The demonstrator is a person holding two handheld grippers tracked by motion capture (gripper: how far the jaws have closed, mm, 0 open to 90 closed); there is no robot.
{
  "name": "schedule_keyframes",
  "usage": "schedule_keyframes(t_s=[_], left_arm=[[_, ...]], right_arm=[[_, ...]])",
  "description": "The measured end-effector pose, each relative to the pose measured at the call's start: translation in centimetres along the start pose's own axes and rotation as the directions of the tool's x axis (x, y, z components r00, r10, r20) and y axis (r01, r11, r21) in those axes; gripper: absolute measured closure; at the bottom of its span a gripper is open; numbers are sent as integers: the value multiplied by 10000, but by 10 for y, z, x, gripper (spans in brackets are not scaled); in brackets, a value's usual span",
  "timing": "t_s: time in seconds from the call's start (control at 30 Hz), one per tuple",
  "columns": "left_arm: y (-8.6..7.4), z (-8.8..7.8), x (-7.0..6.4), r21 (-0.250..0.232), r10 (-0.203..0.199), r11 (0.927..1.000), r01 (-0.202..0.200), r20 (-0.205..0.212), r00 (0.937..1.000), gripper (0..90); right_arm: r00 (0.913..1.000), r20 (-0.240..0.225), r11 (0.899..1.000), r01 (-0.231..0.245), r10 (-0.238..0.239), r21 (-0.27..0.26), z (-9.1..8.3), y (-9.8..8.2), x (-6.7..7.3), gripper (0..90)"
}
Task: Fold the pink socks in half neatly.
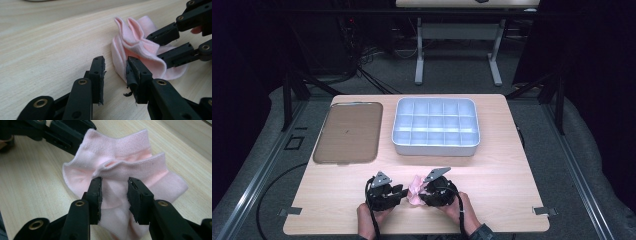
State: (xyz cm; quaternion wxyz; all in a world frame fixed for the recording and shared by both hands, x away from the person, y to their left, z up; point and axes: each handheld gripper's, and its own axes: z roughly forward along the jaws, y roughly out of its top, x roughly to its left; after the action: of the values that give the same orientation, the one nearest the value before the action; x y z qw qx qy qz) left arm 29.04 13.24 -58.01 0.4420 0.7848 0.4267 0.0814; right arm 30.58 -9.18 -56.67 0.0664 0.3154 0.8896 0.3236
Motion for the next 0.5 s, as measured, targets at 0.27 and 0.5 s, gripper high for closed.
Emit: schedule_keyframes(t_s=[0.27, 0.5], left_arm=[[16, -16, -8, -656, -85, 9978, 103, 277, 9996, 656], [22, -7, -26, -587, 769, 9955, -740, 486, 9959, 790]], right_arm=[[10000, -6, 10000, 65, -65, -4, 0, 0, -1, 639], [10000, -21, 10000, 75, -75, 18, 0, 0, -1, 640]])
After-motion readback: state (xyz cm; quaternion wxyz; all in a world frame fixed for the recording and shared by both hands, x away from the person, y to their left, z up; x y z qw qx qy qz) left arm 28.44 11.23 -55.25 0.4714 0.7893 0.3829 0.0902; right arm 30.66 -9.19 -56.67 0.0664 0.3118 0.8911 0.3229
